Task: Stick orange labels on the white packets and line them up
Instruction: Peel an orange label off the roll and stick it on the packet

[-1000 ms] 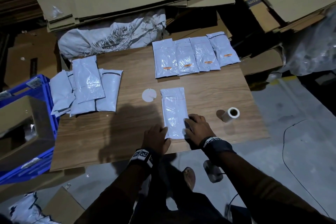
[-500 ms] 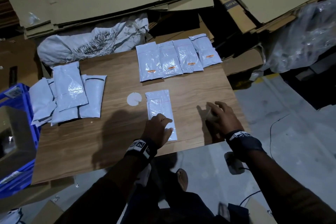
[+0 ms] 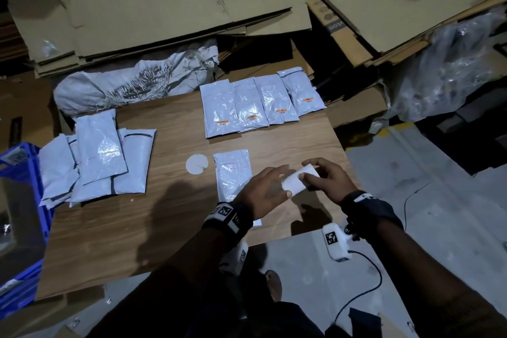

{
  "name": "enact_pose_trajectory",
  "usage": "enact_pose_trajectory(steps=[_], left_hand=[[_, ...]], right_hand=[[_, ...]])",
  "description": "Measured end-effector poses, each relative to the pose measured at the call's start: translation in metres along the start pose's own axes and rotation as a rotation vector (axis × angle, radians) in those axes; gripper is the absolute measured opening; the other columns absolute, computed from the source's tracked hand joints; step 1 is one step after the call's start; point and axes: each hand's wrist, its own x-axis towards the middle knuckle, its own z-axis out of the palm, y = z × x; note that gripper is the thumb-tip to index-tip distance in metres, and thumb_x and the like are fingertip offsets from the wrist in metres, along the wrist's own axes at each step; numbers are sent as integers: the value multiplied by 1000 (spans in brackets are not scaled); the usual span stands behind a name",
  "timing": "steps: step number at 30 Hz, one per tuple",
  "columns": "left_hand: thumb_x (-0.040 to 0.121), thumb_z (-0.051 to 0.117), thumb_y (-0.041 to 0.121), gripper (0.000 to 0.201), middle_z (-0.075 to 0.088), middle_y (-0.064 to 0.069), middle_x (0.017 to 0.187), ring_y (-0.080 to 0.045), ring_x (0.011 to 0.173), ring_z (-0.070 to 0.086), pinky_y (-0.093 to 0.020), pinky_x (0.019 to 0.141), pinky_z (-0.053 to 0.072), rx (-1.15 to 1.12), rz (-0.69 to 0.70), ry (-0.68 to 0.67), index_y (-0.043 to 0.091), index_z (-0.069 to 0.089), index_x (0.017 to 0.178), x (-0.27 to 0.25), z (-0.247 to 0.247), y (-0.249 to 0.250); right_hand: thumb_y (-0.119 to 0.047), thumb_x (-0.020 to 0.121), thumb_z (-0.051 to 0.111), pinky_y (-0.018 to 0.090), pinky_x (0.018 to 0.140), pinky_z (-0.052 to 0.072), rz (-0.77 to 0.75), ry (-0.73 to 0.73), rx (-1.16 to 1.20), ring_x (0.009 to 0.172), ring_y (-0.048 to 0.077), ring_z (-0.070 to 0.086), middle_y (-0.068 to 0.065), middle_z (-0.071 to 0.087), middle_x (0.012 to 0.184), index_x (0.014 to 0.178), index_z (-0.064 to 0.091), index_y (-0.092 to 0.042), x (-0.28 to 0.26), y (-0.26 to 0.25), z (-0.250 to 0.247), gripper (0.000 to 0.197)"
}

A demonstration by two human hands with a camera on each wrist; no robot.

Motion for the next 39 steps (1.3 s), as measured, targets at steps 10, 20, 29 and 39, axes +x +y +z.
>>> enact_pose_trajectory(steps=[10,20,29,39], left_hand=[[94,61,41,43,74,5,103,-14,92,68,-39,85,56,-109,0,72,32,61,136,3,-9,11],[97,55,52,40,76,4,103,-18,91,72,-36,81,58,-386,-136,124,23,66,123,2,-13,15],[97,56,53,46,71,-6,96,-15,83,65,-36,74,53,-477,-188,208,8,58,102,11,-25,19],[94,57,56,46,77,-4,103,-24,99,72,-51,96,55,-504,-190,290,19,69,117,8,-27,25]], right_hand=[[-4,94,70,27,68,59,54,8,354,73,26,67,20,64,82,126,62,-3,-3,-23,14,33],[-8,92,71,37,70,55,-40,13,205,79,20,66,9,62,80,123,65,-15,-4,-35,28,32],[-11,88,75,34,64,56,-205,60,143,74,23,66,9,65,78,100,60,-19,-12,-49,45,21],[-6,85,77,20,71,55,-463,303,-274,82,9,69,-1,69,91,88,72,-12,-15,-56,57,9]])
